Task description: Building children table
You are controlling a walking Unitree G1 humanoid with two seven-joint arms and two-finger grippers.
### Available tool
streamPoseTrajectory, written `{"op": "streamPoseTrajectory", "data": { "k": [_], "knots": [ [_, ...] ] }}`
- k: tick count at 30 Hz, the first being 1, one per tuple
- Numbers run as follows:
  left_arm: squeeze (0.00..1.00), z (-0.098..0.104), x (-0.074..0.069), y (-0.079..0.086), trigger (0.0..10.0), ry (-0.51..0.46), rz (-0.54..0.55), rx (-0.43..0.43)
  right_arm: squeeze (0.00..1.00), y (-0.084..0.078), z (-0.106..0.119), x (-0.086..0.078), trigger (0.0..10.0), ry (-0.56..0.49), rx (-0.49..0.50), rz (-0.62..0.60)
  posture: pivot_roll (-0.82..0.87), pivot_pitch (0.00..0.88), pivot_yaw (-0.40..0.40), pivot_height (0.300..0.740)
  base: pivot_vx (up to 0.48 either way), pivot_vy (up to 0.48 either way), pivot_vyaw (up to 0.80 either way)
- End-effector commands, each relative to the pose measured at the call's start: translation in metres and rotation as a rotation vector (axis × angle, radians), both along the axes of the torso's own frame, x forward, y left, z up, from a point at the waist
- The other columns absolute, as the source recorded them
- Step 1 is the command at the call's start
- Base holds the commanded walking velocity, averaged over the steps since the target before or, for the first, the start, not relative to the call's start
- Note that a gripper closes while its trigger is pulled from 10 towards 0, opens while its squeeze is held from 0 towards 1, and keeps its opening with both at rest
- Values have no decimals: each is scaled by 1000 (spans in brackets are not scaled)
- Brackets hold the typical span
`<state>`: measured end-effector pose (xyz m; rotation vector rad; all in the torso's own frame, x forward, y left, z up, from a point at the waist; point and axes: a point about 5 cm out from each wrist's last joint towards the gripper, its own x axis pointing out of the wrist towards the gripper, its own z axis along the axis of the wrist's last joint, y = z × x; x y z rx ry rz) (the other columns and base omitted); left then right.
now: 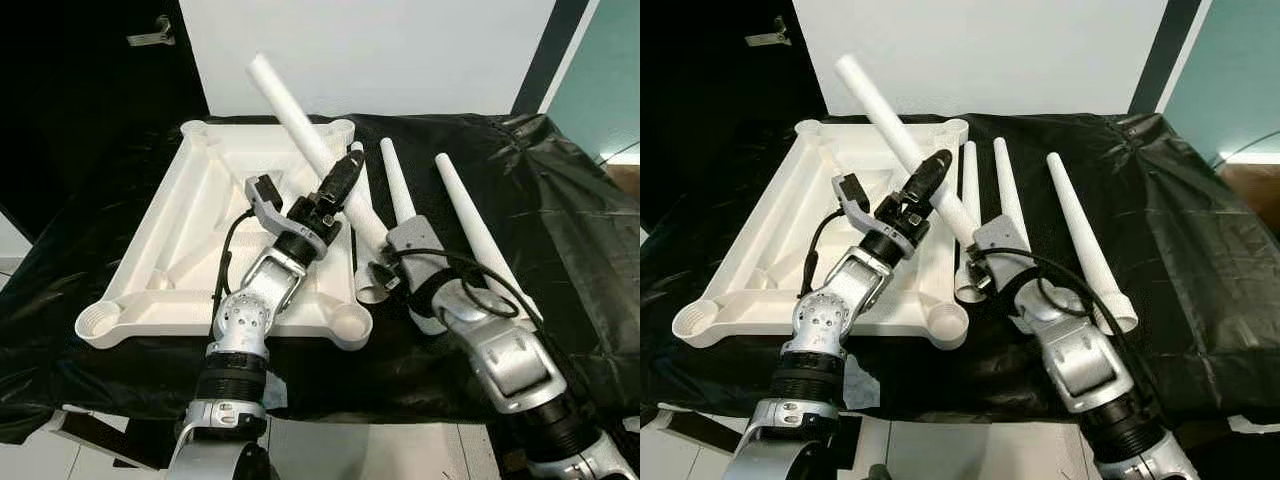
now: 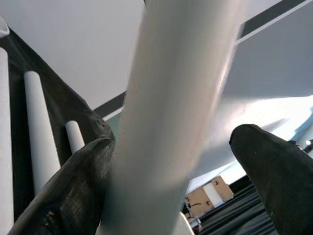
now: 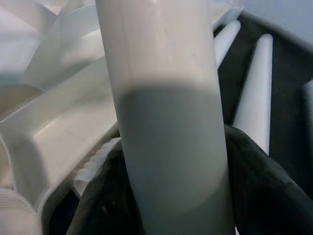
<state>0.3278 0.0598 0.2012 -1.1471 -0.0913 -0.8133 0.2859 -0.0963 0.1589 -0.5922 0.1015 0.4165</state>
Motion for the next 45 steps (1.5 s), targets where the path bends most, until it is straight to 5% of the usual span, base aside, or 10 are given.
{"op": "streamPoseTrajectory", "data": {
  "k": [1,10,12,18,21,22,28,33,39,45],
  "knots": [
    [0,16,-8,-6,10000,-244,-124,-61,0,7,-9,-1,0,-45,-114,17,-125,2,32,740,0,0,0],
    [0,16,-9,-7,10000,-237,-132,-55,0,8,-5,8,0,-226,-342,29,-118,2,34,740,0,0,0],
    [0,17,-10,-6,0,-244,-139,-74,0,10,-7,8,0,-237,-348,32,-115,1,35,740,0,0,0],
    [0,18,-12,-3,0,-261,-150,-101,0,15,-10,7,0,-256,-337,22,-115,1,37,740,0,0,0],
    [0,18,-12,-2,0,-265,-151,-104,0,16,-9,8,1804,-254,-303,6,-115,1,38,740,0,0,0],
    [0,18,-12,-2,0,-268,-152,-108,0,16,-8,9,10000,-252,-283,-2,-115,1,37,740,0,0,0],
    [0,19,-13,-3,0,-277,-161,-119,0,16,2,13,10000,-240,-173,-31,-119,0,35,740,0,0,0],
    [0,19,-14,-4,0,-284,-171,-124,1000,15,14,14,10000,-207,-59,-41,-122,0,34,740,0,0,0],
    [0,20,-14,-4,0,-291,-178,-129,0,18,18,13,10000,-87,103,-9,-122,0,31,740,0,0,0],
    [0,23,-18,-4,0,-309,-215,-160,0,5,17,12,10000,99,326,59,-123,0,26,740,0,0,0]
  ]
}}
